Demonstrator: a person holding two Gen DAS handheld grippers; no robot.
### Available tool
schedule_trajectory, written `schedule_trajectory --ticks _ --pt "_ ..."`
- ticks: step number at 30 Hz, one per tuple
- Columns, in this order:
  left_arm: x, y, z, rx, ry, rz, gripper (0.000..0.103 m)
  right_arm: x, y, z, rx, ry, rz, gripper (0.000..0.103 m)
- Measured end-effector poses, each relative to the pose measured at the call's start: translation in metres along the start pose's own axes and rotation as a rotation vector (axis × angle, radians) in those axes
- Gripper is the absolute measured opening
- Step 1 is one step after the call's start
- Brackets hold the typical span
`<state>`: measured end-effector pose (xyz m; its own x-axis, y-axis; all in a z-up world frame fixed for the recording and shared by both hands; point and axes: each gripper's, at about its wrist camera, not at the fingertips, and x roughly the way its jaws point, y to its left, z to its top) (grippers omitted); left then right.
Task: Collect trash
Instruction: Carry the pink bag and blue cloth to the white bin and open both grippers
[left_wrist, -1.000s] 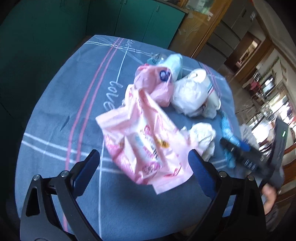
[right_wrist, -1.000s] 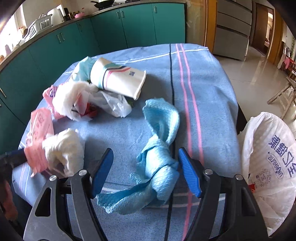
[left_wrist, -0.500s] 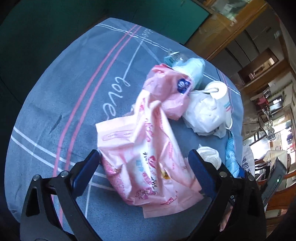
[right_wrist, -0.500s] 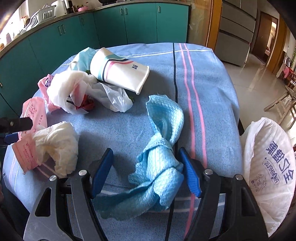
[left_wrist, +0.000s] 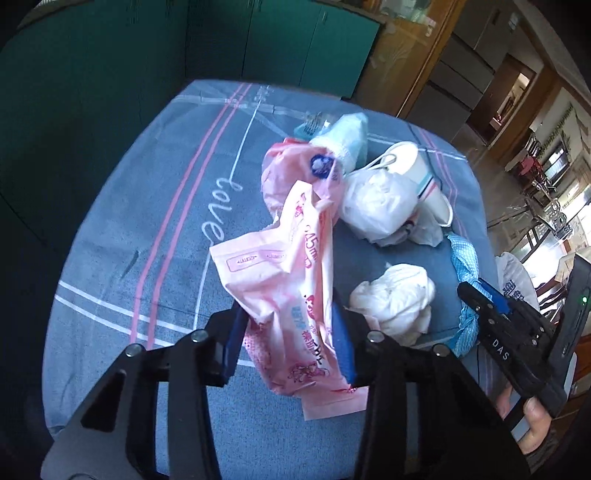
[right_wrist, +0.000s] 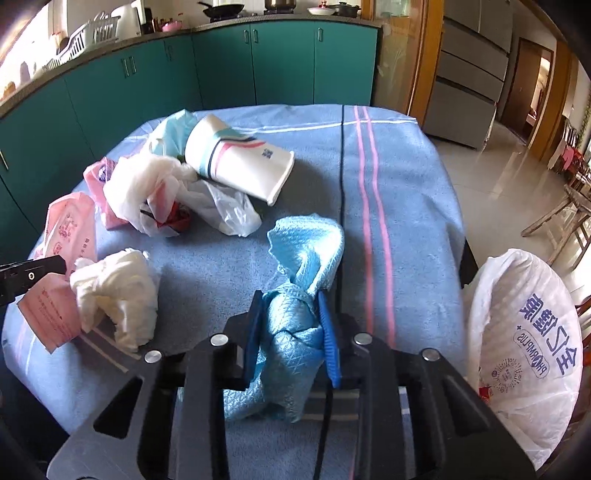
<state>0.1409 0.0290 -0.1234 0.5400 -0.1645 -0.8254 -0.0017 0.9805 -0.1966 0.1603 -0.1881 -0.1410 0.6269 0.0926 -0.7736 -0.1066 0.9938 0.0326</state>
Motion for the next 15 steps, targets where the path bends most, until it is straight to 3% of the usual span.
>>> schedule_trajectory --ticks 4,9,15 --pt "-0.029 -0.006 0.000 0.018 -0.076 -0.018 0.043 -0.018 -0.012 -0.001 0.027 -0.037 0.002 0.029" --pt "-0.067 -0.022 0.001 0.046 -0.193 -0.098 0.043 -0.052 -0.036 -0.003 0.072 -0.111 -0.003 0.029" --pt "-0.071 -0.069 -0.004 0.122 -0.186 -0.198 0.043 -0.103 -0.100 -0.021 0.184 -0.211 -0.119 0.029"
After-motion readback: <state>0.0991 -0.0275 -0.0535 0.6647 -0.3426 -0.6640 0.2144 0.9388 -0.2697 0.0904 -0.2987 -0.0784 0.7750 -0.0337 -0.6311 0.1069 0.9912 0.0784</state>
